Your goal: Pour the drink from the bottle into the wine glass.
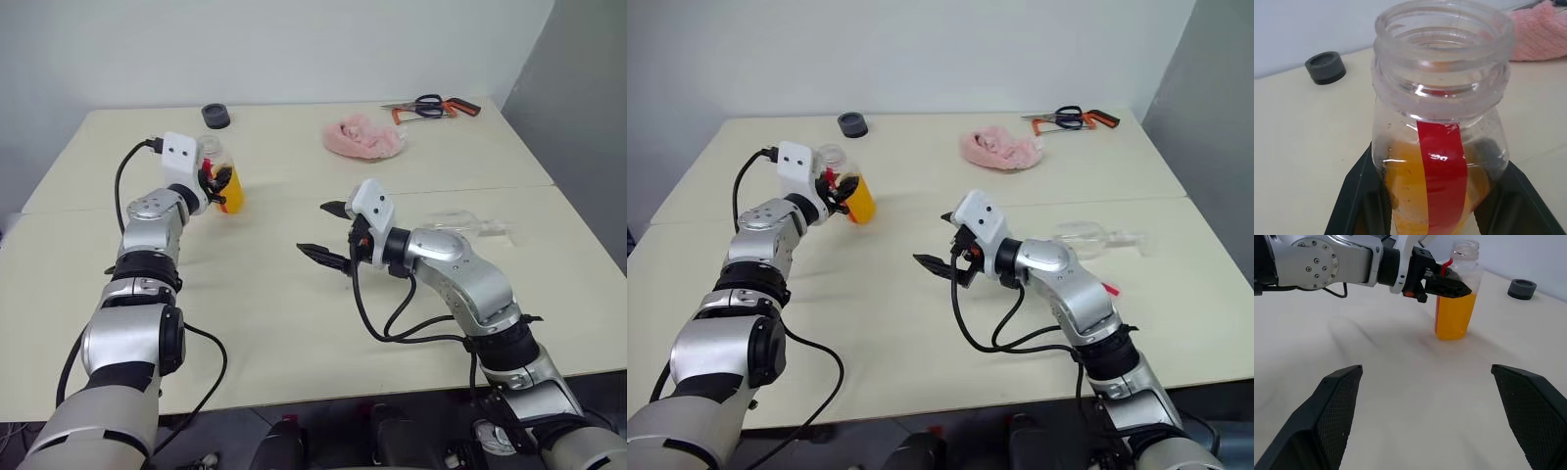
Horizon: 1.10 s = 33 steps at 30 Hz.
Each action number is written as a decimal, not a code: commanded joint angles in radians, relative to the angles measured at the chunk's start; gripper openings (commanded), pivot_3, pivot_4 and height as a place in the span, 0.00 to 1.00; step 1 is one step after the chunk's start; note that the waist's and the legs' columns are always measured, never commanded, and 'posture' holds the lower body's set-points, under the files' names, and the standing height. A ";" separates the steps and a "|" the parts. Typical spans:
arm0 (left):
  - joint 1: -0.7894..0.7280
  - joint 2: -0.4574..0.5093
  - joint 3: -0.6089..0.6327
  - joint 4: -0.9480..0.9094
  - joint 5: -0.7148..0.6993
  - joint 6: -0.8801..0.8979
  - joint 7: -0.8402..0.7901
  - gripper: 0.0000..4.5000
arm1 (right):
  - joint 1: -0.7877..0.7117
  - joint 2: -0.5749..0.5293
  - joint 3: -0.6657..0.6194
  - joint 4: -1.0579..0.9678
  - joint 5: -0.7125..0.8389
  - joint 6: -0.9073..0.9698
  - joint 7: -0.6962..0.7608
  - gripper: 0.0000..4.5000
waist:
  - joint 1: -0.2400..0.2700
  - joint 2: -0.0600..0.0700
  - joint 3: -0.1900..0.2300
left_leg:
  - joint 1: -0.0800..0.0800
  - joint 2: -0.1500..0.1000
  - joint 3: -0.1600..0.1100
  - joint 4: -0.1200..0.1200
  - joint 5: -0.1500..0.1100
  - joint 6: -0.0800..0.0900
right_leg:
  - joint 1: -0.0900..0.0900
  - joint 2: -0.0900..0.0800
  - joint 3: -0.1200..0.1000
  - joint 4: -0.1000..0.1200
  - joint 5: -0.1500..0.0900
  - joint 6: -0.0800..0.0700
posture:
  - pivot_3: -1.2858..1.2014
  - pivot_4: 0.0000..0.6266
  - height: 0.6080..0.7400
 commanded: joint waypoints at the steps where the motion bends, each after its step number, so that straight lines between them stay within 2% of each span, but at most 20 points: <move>1: -0.009 0.031 0.022 0.032 0.003 0.032 0.042 0.37 | -0.037 0.017 0.012 -0.013 -0.009 -0.004 0.018 1.00 | -0.004 0.000 0.000 | 0.000 0.000 0.000 0.000 0.000 0.000 | 0.000 -0.001 -0.003 0.000 0.000 -0.001 | 0.52 0.24 1.00; 4: -0.008 0.030 0.033 0.046 0.000 0.048 0.057 0.37 | -0.050 0.028 0.018 -0.006 -0.013 -0.003 0.021 1.00 | -0.010 0.000 0.000 | 0.002 0.002 0.000 0.000 0.000 0.000 | 0.000 -0.002 -0.010 0.002 0.002 -0.004 | 0.52 0.24 1.00; 10: -0.029 0.038 0.068 0.068 -0.008 0.099 0.126 0.37 | -0.080 0.057 -0.002 0.005 -0.003 0.007 0.022 1.00 | -0.018 0.000 0.000 | 0.006 0.002 0.001 0.000 0.000 0.000 | 0.000 -0.002 -0.011 0.007 0.002 -0.004 | 0.52 0.24 1.00; 17: -0.045 0.053 0.065 0.019 -0.009 0.188 0.136 0.37 | -0.095 0.071 -0.008 -0.004 0.012 0.006 0.035 1.00 | -0.022 0.000 0.000 | 0.008 0.003 0.001 0.000 0.000 0.000 | 0.000 -0.003 -0.013 0.010 0.002 -0.004 | 0.52 0.24 1.00; 26: 0.008 0.075 0.086 -0.150 -0.043 0.356 0.119 0.37 | -0.076 0.079 -0.016 -0.020 0.019 -0.001 0.030 1.00 | -0.023 0.000 0.000 | 0.008 0.003 0.001 -0.001 0.000 0.000 | -0.001 -0.003 -0.012 0.010 0.002 -0.004 | 0.52 0.24 1.00; 33: 0.060 0.063 0.106 -0.254 -0.066 0.419 0.136 0.37 | -0.064 0.085 -0.016 -0.027 0.018 -0.004 0.023 1.00 | -0.021 0.000 0.000 | 0.007 0.003 0.001 -0.001 0.000 0.000 | -0.001 -0.004 -0.012 0.010 0.002 -0.004 | 0.52 0.24 1.00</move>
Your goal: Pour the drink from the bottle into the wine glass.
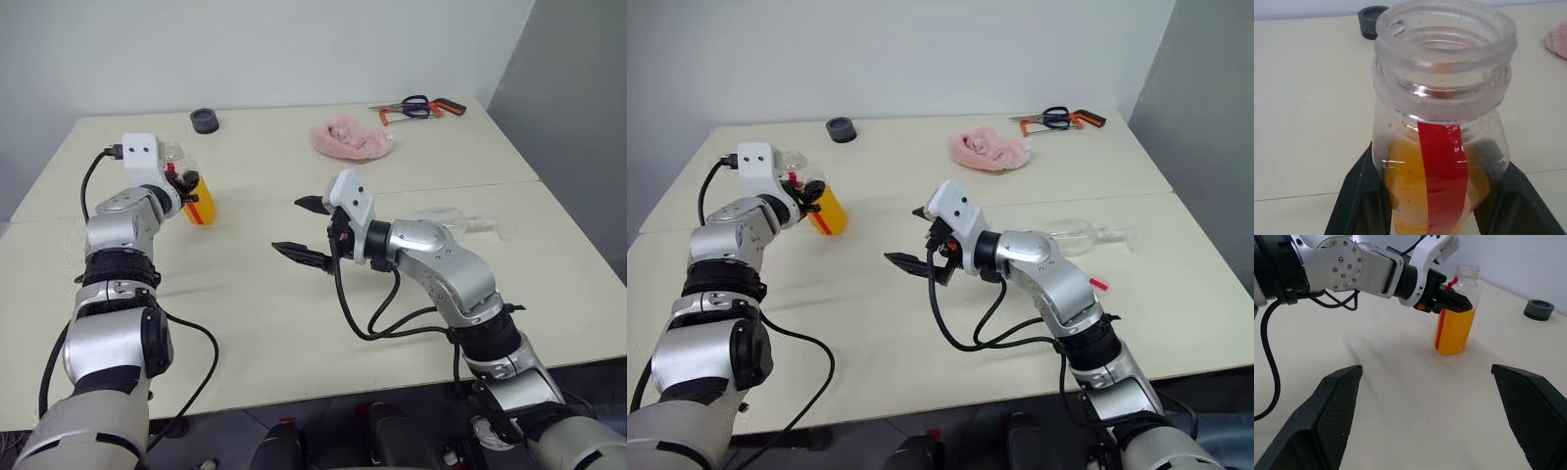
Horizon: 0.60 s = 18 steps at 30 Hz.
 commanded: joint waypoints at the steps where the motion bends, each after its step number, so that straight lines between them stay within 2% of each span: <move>1: 0.021 0.010 0.004 -0.047 -0.002 0.015 0.006 0.37 | 0.002 0.009 -0.019 -0.044 0.008 -0.021 0.001 1.00 | 0.001 0.000 0.000 | 0.000 0.000 0.000 0.000 0.000 0.000 | 0.000 0.000 0.000 0.000 0.000 0.000 | 0.52 0.24 1.00; 6: 0.051 0.013 -0.024 -0.053 0.034 -0.034 0.018 0.37 | 0.008 0.012 -0.016 -0.047 0.006 -0.020 0.000 1.00 | 0.001 0.000 0.000 | 0.000 0.000 0.000 0.000 0.000 0.000 | 0.000 0.000 0.000 0.000 0.000 0.000 | 0.52 0.24 1.00; 8: 0.058 0.014 -0.026 -0.051 0.035 -0.050 0.020 0.54 | 0.009 0.012 -0.015 -0.048 0.006 -0.020 0.000 1.00 | 0.001 0.000 0.000 | 0.000 0.000 0.000 0.000 0.000 0.000 | 0.000 0.000 0.000 0.000 0.000 0.000 | 0.52 0.24 1.00; 14: 0.079 0.012 -0.020 -0.069 0.030 -0.092 0.008 0.95 | 0.012 0.015 -0.016 -0.057 0.007 -0.016 -0.002 1.00 | 0.004 0.000 0.000 | 0.000 0.000 -0.001 0.000 0.000 0.000 | 0.000 0.000 0.000 0.000 0.000 0.000 | 0.52 0.24 1.00; 15: 0.085 0.013 -0.022 -0.077 0.031 -0.098 0.005 1.00 | 0.014 0.014 -0.016 -0.059 0.007 -0.016 -0.002 1.00 | 0.005 0.000 0.000 | -0.001 0.000 -0.001 0.000 0.000 0.000 | 0.000 -0.001 0.000 0.000 0.000 0.000 | 0.52 0.24 1.00; 18: 0.099 0.013 -0.027 -0.089 0.034 -0.122 -0.002 1.00 | 0.016 0.014 -0.015 -0.062 0.007 -0.015 -0.001 1.00 | 0.007 0.000 0.000 | -0.001 0.000 -0.001 0.000 0.000 0.000 | 0.000 -0.001 0.000 -0.001 0.000 0.000 | 0.52 0.24 1.00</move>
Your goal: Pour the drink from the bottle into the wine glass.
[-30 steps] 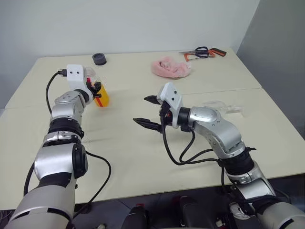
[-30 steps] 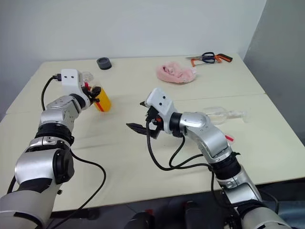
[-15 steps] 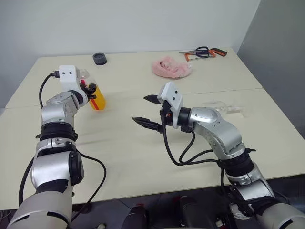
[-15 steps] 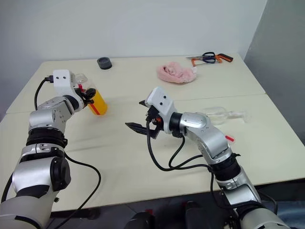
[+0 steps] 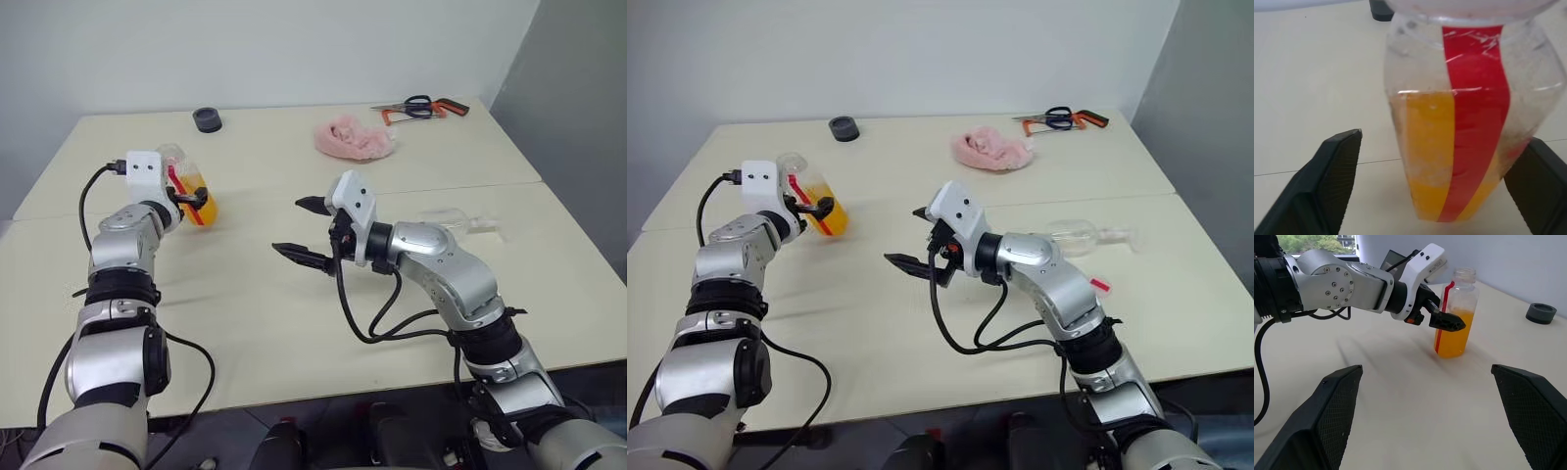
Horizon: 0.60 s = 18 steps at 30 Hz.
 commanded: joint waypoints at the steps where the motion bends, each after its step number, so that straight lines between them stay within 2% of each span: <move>1: 0.005 0.013 -0.001 -0.047 0.007 -0.055 -0.008 1.00 | -0.001 0.008 -0.012 -0.043 0.007 -0.015 0.000 1.00 | 0.001 0.000 0.000 | 0.000 0.000 0.000 0.000 0.000 0.000 | 0.000 0.000 0.000 0.000 0.000 0.000 | 0.52 0.24 1.00; 18: 0.168 -0.024 0.009 -0.104 0.007 -0.234 0.011 1.00 | 0.069 -0.014 -0.008 -0.059 -0.032 -0.045 -0.012 1.00 | 0.005 0.000 0.000 | 0.000 0.000 0.000 0.000 0.000 0.000 | 0.000 0.000 0.000 -0.001 0.000 0.000 | 0.52 0.24 1.00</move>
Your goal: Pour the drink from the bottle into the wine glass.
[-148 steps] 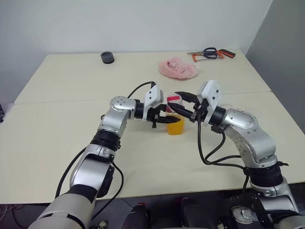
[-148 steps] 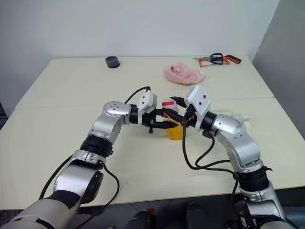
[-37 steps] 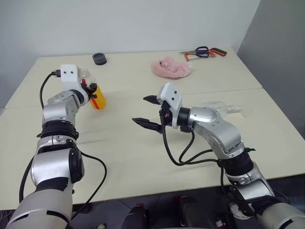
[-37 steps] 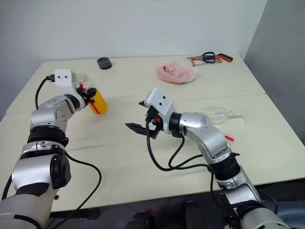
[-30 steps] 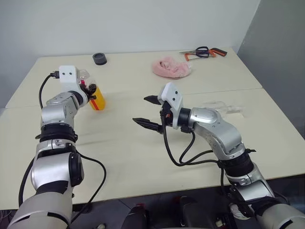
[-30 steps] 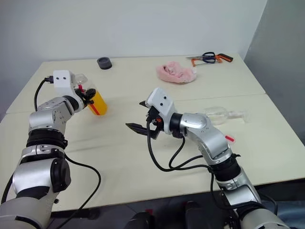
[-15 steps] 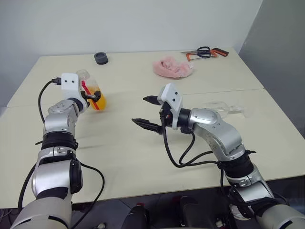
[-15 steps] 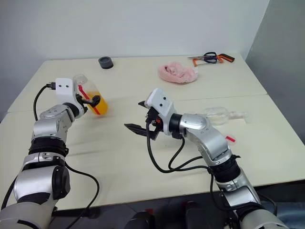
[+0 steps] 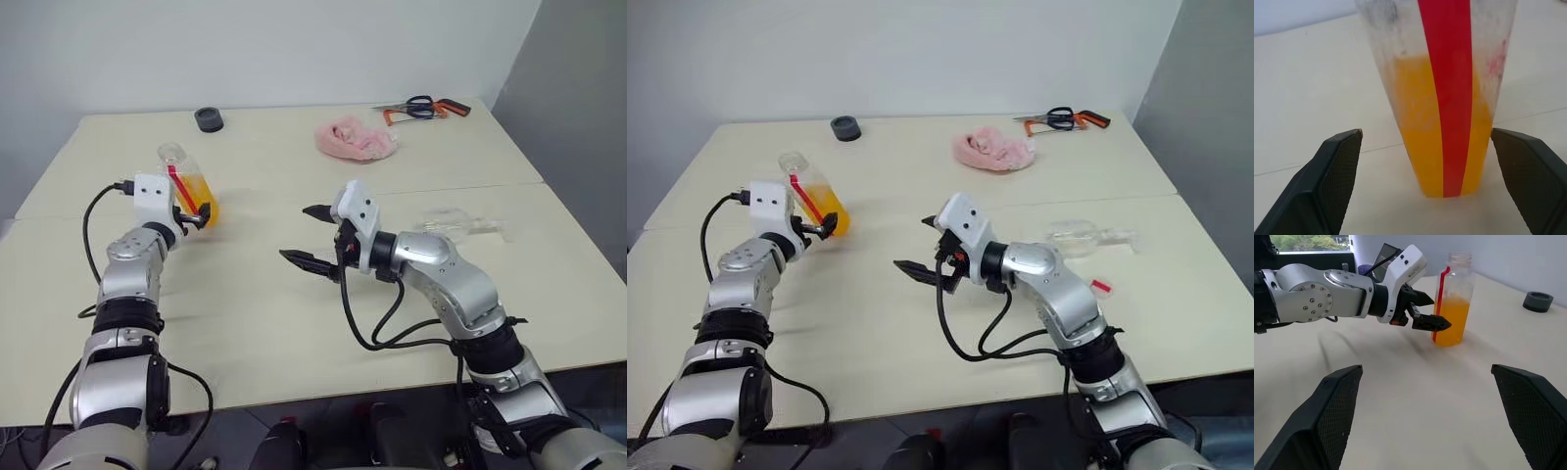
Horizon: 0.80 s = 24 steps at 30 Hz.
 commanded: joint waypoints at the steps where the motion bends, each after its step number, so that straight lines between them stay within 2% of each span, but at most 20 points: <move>1: 0.008 0.006 0.018 -0.048 -0.003 -0.047 0.017 1.00 | 0.004 -0.004 -0.010 -0.060 -0.002 -0.017 -0.007 1.00 | 0.000 0.000 0.000 | 0.000 0.000 0.000 0.000 0.000 0.000 | 0.000 0.000 0.000 0.000 0.000 0.000 | 0.52 0.24 1.00; 8: 0.134 -0.018 0.037 -0.151 -0.025 -0.058 0.003 1.00 | 0.050 -0.028 -0.021 -0.095 -0.020 -0.023 -0.017 1.00 | 0.002 0.000 0.000 | 0.000 0.000 0.001 0.000 0.000 0.000 | 0.000 0.000 0.000 -0.001 0.000 0.000 | 0.52 0.24 1.00; 15: 0.370 -0.032 0.009 -0.428 -0.034 -0.030 -0.052 1.00 | 0.158 -0.106 -0.047 -0.189 -0.048 -0.068 -0.040 1.00 | 0.018 0.000 0.000 | 0.000 0.001 0.000 -0.001 0.000 0.000 | 0.001 0.000 0.000 -0.004 0.000 0.000 | 0.52 0.24 1.00; 20: 0.470 -0.061 -0.045 -0.636 -0.057 -0.008 -0.127 1.00 | 0.268 -0.181 -0.147 -0.292 -0.050 -0.069 -0.071 1.00 | 0.040 0.000 0.000 | 0.000 0.001 0.000 -0.001 0.000 0.000 | 0.003 -0.001 0.000 -0.007 0.000 0.000 | 0.52 0.24 1.00; 24: 0.450 -0.084 -0.114 -0.713 -0.057 -0.003 -0.185 1.00 | 0.339 -0.261 -0.240 -0.324 -0.091 -0.097 -0.108 1.00 | 0.052 0.000 0.000 | 0.000 0.001 -0.001 -0.001 0.000 0.000 | 0.007 0.000 -0.002 -0.011 0.002 0.001 | 0.52 0.24 1.00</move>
